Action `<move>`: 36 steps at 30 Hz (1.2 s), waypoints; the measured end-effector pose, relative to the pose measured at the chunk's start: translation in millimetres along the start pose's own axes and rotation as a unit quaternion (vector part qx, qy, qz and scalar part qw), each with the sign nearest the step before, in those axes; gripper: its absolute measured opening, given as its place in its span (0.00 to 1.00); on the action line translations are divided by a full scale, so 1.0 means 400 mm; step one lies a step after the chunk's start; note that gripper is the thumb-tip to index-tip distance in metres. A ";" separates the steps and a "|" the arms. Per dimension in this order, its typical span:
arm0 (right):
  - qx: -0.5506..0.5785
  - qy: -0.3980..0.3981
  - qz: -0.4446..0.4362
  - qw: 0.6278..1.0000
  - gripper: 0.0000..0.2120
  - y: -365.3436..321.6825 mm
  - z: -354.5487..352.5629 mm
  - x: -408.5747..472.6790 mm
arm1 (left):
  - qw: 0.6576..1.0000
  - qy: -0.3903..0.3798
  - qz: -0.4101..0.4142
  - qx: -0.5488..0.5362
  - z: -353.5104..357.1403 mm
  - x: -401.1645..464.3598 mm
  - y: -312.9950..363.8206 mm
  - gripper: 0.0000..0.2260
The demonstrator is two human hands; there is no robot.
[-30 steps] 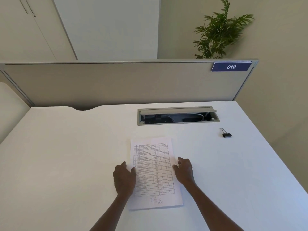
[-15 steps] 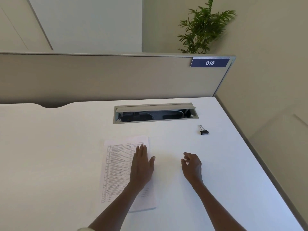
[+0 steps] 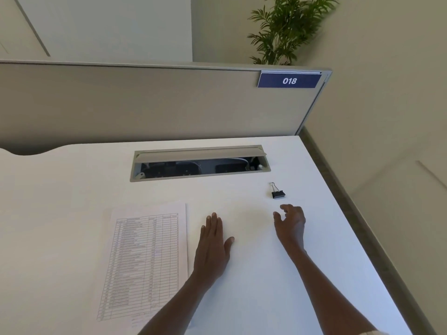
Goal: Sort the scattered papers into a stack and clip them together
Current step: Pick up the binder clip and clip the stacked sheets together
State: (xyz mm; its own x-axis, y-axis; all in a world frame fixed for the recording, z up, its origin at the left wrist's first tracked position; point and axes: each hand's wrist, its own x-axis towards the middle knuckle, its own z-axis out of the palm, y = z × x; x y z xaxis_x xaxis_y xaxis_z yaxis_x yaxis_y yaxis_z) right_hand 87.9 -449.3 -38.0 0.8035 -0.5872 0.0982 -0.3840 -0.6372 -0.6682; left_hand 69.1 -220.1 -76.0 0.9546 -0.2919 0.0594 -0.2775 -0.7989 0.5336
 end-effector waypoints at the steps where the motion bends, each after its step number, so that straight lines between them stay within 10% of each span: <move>1: 0.000 0.002 0.005 1.000 0.14 0.002 0.002 0.021 | 1.000 0.007 0.007 0.017 0.011 -0.003 -0.006 0.31; 10: -0.016 -0.024 0.008 1.000 0.23 -0.006 0.051 0.126 | 0.998 0.022 0.010 0.056 0.026 -0.007 -0.016 0.27; 25: 0.023 0.027 -0.054 0.998 0.09 -0.045 0.064 0.069 | 0.999 -0.014 0.004 0.031 0.012 -0.004 -0.013 0.28; 36: 0.126 0.054 -0.160 0.978 0.09 -0.231 -0.004 -0.163 | 0.949 0.013 -0.169 -0.267 -0.187 0.038 0.078 0.15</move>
State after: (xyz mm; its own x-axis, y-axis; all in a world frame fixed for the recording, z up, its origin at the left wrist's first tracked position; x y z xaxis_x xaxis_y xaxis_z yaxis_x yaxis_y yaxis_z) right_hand 70.0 -352.9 18.5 0.8059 -0.4367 0.3998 0.0137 -0.6613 -0.7500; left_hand 83.1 -210.3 4.7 0.9837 -0.0475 -0.1734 0.1322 -0.4624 0.8768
